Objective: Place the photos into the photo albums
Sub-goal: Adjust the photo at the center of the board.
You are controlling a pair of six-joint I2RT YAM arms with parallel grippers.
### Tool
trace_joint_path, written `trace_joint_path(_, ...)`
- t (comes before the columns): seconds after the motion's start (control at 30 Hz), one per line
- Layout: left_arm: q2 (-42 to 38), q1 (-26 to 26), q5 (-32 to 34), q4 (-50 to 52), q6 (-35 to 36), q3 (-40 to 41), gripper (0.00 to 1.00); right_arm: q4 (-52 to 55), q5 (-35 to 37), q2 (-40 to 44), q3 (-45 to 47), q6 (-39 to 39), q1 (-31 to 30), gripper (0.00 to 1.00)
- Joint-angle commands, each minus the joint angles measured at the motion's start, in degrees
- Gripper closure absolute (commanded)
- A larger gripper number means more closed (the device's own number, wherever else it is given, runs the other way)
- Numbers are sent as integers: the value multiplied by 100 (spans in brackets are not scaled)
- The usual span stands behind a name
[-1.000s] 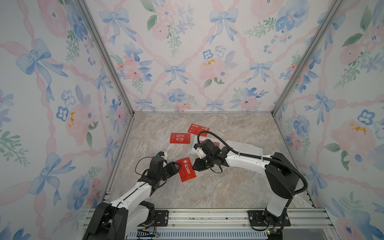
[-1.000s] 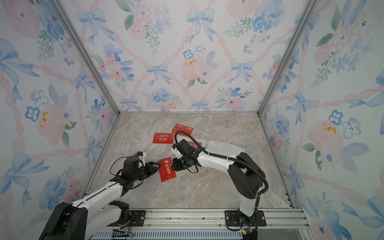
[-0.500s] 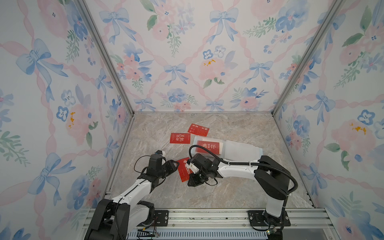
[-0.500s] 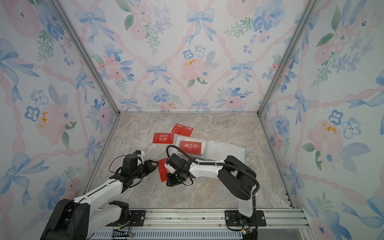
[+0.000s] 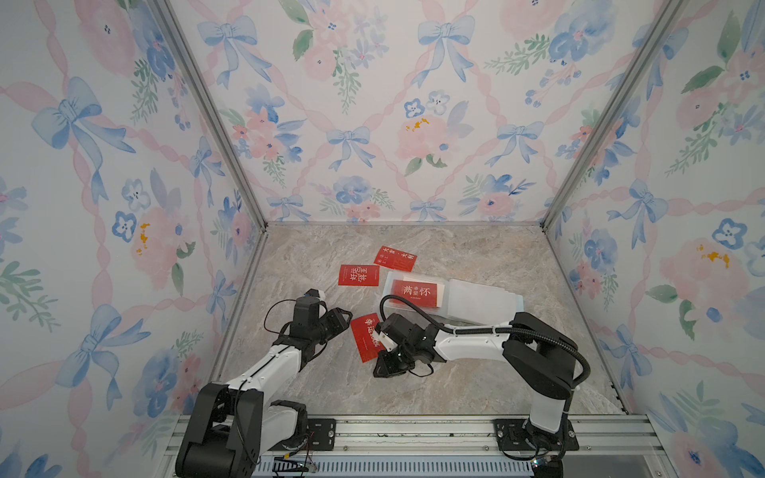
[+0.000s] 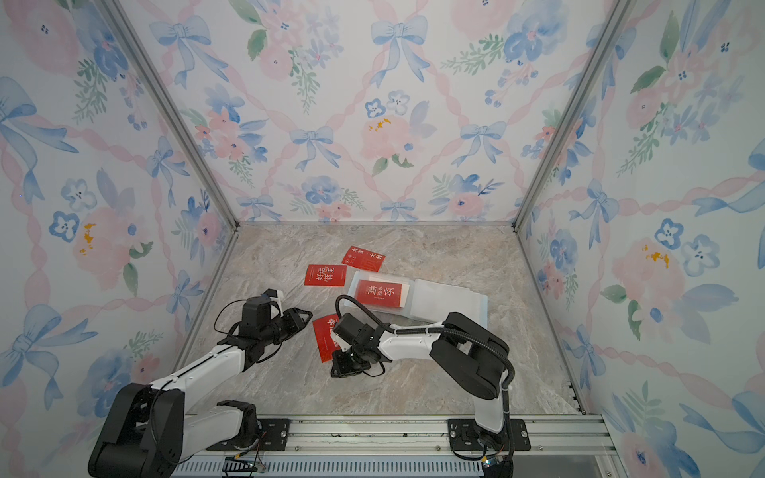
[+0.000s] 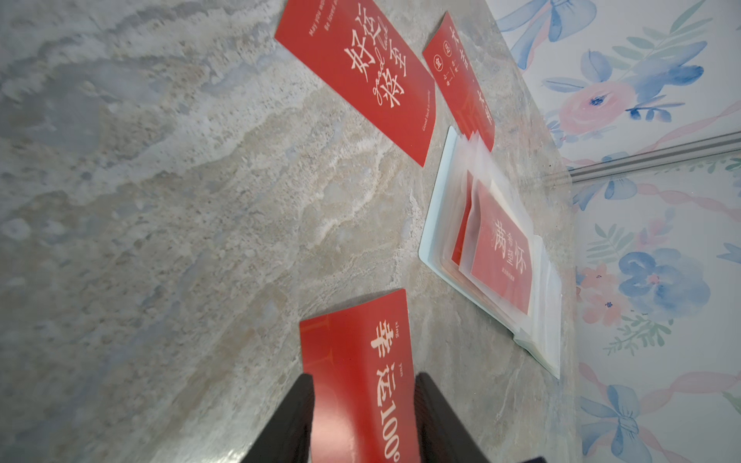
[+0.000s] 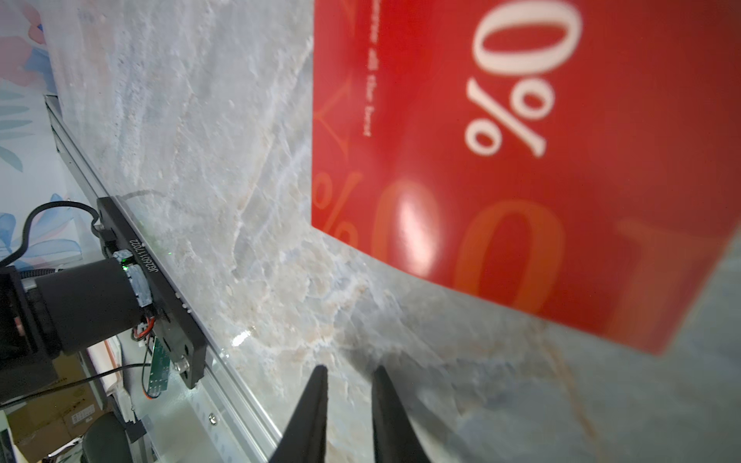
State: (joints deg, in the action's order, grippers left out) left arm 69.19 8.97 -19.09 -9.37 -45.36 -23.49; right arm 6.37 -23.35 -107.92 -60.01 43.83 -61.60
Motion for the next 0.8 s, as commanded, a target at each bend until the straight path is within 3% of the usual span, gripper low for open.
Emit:
trace_joint_path(0.0, 351, -27, 0, 5, 291, -320, 56, -284, 123, -10, 104, 266, -106, 78)
trace_joint_path(0.53, 2058, 103, -217, -30, 565, -1286, 58, -340, 182, -38, -33, 195, -48, 78)
trace_joint_path(0.77, 2202, 179, -245, -71, 514, -1122, 58, -162, 226, -16, 73, 224, -35, 78)
